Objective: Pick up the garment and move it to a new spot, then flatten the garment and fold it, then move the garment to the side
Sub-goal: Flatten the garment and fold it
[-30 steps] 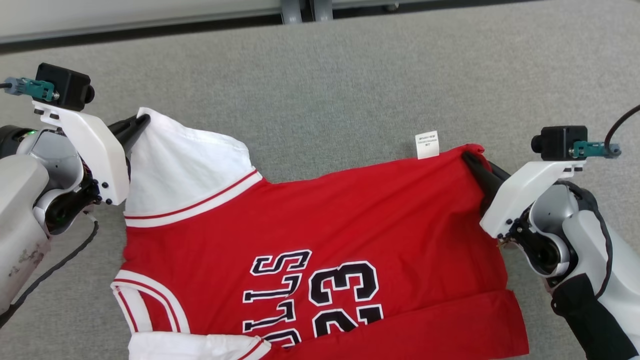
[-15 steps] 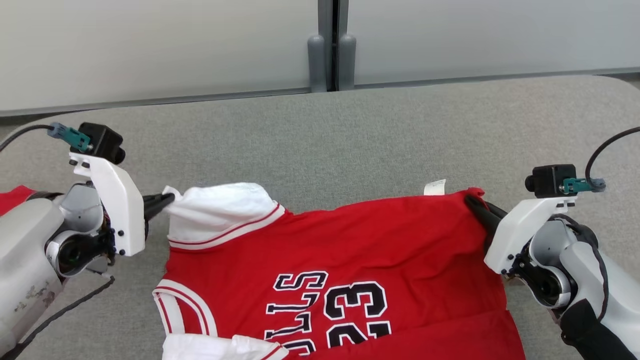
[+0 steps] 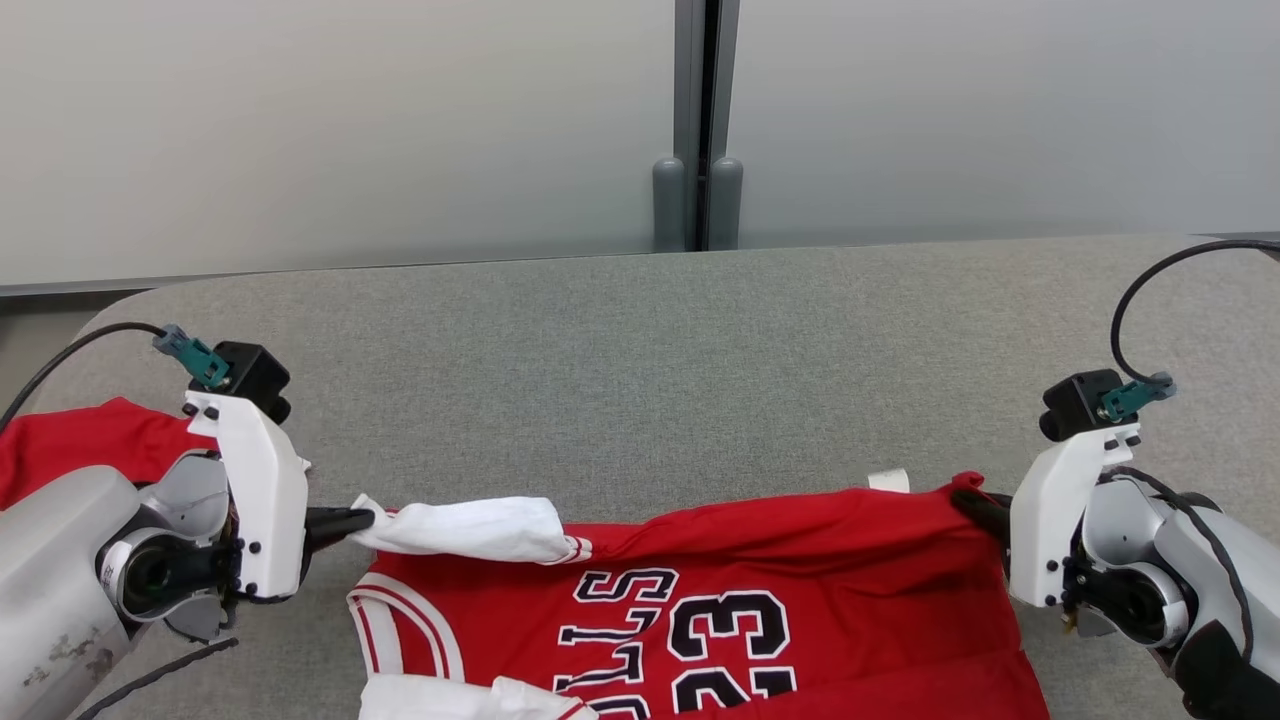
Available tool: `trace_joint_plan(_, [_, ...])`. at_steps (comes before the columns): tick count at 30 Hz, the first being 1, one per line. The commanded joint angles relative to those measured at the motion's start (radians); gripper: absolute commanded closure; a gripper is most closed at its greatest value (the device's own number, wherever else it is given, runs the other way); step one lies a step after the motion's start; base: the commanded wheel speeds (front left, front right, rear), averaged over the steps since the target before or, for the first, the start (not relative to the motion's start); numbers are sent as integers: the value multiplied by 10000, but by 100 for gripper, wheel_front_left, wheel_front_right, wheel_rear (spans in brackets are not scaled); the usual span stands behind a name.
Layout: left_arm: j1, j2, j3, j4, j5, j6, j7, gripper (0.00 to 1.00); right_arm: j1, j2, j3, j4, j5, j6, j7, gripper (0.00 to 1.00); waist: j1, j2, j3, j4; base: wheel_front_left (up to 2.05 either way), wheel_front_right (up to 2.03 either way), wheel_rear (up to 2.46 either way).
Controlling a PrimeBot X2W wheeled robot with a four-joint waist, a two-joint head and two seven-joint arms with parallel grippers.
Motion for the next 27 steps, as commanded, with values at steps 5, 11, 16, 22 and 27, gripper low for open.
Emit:
trace_joint_plan(5, [309, 124, -14, -235, -199, 10, 483, 100, -172, -472, 625, -142, 529, 2, 526, 100, 0, 0, 4, 29, 0, 0, 0])
trace_joint_plan(11, [550, 280, -43, -727, -414, 259, 1285, 100, -410, -917, 1358, -538, 1065, 4, 1080, 100, 0, 0, -24, 43, 0, 0, 0])
trace_joint_plan(16, [758, 401, -56, -1336, -687, 429, 1875, 100, -637, -1384, 2151, -1004, 1475, 2, 1368, 100, 0, 0, -52, 71, 0, 0, 0])
trace_joint_plan(22, [991, 616, -39, -2093, -1024, 720, 2393, 100, -1004, -1681, 2943, -1064, 1962, 2, 1238, 100, 0, 0, -72, 153, 0, 0, 0])
trace_joint_plan(27, [1042, 764, -21, -2474, -1181, 889, 2561, 100, -1266, -1775, 3410, -892, 2187, 2, 1109, 100, 0, 0, -46, 207, 0, 0, 0])
